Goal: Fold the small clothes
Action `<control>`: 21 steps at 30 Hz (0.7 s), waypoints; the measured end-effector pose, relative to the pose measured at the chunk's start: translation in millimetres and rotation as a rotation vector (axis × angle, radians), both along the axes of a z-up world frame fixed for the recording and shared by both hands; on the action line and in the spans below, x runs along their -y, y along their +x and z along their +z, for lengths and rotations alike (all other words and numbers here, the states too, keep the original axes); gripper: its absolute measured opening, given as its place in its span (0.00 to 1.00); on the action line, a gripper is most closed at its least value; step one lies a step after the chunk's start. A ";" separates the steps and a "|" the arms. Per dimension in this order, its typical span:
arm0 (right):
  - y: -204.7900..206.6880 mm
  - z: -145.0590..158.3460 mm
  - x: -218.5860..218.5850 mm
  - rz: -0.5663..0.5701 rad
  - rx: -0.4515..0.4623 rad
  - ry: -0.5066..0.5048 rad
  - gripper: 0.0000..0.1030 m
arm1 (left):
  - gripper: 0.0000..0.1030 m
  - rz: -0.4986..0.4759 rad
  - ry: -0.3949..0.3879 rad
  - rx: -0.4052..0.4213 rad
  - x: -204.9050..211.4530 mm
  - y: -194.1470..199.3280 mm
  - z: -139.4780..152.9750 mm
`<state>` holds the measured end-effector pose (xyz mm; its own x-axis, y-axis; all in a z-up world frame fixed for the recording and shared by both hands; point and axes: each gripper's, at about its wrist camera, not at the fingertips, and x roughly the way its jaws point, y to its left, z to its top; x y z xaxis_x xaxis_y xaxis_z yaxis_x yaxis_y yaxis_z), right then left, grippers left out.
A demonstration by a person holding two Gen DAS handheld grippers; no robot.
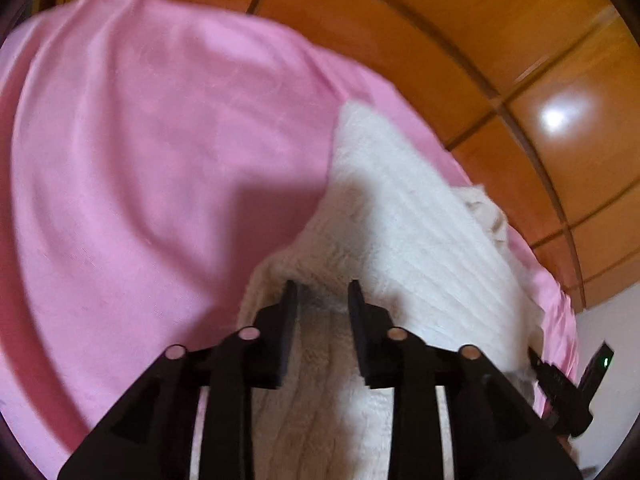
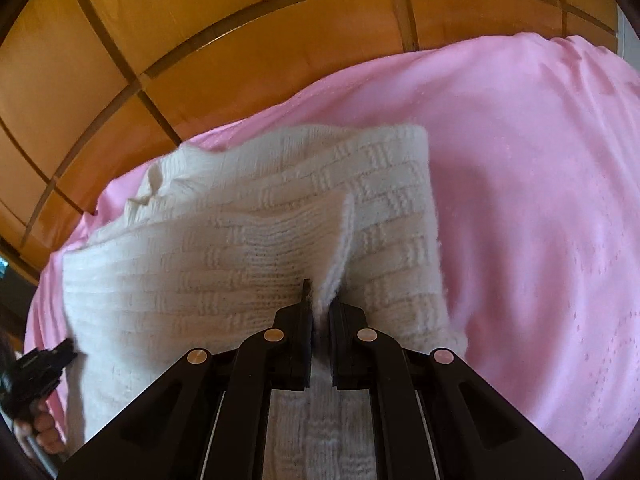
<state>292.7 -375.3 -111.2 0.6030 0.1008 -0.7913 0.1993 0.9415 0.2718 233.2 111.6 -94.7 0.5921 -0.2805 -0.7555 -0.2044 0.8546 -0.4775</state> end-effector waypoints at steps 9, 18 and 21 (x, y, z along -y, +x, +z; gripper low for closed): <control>3.8 15.5 -7.0 0.032 0.024 -0.100 0.16 | 0.57 0.007 -0.023 0.057 -28.6 47.8 22.8; -6.5 47.0 -40.0 0.109 0.131 -0.196 0.49 | 0.73 -0.002 -0.233 -0.008 -28.4 107.3 -14.5; 6.8 37.8 -58.6 0.167 0.112 -0.225 0.49 | 0.50 -0.011 -0.282 0.027 -25.6 112.8 -14.7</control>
